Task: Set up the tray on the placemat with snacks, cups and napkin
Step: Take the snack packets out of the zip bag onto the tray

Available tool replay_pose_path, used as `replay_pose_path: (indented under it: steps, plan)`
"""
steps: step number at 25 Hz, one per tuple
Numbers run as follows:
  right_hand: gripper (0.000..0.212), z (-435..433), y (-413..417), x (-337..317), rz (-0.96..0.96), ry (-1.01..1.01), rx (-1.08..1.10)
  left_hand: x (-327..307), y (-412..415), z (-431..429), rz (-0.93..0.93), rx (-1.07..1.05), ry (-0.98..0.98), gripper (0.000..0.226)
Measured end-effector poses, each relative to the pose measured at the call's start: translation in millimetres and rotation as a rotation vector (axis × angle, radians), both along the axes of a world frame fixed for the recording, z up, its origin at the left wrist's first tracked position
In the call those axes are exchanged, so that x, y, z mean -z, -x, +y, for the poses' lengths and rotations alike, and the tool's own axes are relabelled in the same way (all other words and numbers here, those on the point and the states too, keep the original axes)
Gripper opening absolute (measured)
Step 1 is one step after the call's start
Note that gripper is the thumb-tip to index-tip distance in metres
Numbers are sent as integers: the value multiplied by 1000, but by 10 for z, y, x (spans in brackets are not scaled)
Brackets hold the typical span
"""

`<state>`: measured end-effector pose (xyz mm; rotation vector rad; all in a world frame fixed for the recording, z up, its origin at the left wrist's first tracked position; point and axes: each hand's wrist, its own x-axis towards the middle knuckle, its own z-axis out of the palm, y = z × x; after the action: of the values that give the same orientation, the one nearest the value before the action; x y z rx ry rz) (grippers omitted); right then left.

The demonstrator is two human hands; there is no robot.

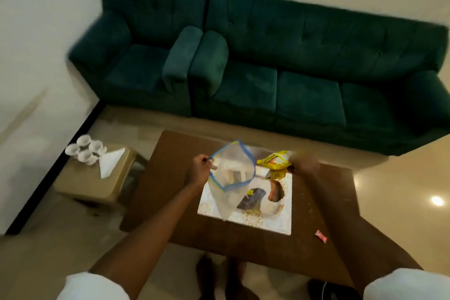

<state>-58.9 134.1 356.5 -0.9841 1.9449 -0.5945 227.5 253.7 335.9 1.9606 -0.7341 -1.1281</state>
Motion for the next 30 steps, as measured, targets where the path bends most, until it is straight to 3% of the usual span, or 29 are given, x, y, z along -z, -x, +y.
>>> replay_pose_path:
  steps: [5,9,14,16,18,20,22,23,26,30]
  plan:
    - [20,210,-136,1018,149,-87,-124,770,-638,-134,-34,-24,-174,20]
    - [18,196,-140,1465,153,-182,-172,1474,-1505,34,-202,-100,-305,29]
    - [11,39,-234,1961,206,-221,-252,2293,-2135,142,-225,-188,-436,30]
    - [14,-3,-332,2143,246,-232,-296,2497,-2130,225,-447,-254,-495,31]
    - [18,-24,-469,2339,325,-223,-390,2670,-1829,357,-818,-211,-514,38]
    - [21,-51,-641,2470,456,-221,-545,2831,-1214,504,-974,187,-276,49]
    - [19,-120,-811,2570,566,-246,-659,3066,-610,611,-918,710,-182,66]
    - [15,-173,-887,2619,600,-250,-691,3172,-418,634,-870,818,-251,74]
    - [17,-365,-1143,2818,709,-222,-764,3464,-366,702,-713,634,-489,88]
    - [53,-427,-1696,3077,711,-157,-815,3640,-724,755,-685,519,-567,94]
